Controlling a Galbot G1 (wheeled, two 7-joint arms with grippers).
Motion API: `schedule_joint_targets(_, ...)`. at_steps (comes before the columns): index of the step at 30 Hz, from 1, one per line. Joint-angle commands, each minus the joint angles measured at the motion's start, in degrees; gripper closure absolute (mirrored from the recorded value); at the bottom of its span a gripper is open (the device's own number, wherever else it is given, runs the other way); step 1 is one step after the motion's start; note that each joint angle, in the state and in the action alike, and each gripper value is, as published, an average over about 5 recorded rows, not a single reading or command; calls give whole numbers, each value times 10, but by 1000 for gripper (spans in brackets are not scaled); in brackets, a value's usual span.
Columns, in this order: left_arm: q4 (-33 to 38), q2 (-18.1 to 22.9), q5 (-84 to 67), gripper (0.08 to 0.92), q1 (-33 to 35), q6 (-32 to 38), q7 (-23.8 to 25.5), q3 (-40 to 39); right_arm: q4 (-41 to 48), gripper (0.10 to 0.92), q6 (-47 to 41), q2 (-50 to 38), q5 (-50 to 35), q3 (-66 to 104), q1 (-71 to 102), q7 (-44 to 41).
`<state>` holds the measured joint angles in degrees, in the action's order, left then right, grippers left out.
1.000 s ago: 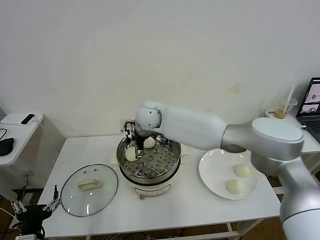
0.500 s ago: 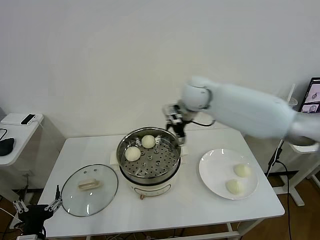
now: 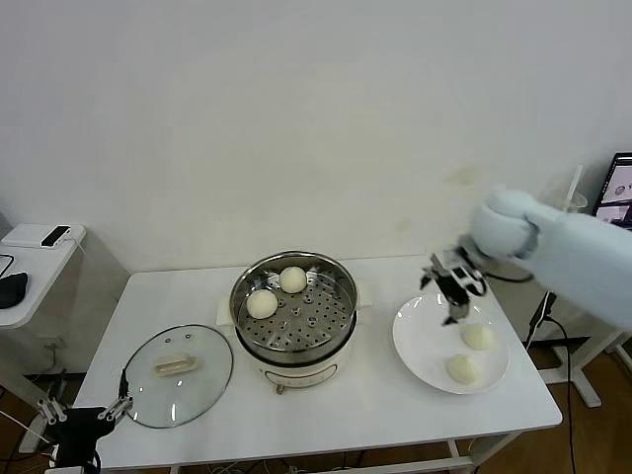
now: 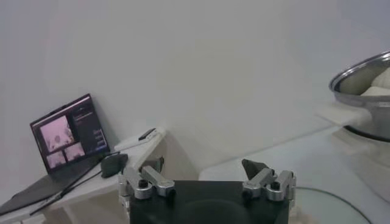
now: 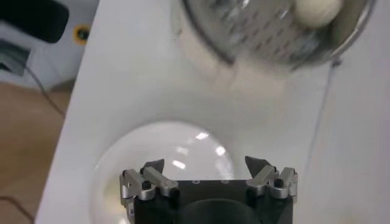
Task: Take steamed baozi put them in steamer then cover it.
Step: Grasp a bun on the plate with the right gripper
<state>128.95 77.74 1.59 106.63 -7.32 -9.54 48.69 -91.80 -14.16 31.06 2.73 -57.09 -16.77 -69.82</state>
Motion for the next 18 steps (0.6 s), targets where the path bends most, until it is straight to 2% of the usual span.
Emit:
schedule_joint_targets(1, -1, 0, 2, 177, 1, 0, 0, -2, -16, 203, 23, -76, 83, 133, 220, 5)
schedule_joint_targets(18, -2, 4, 6, 177, 7, -1, 0, 8, 83, 203, 19, -16, 129, 196, 297, 29)
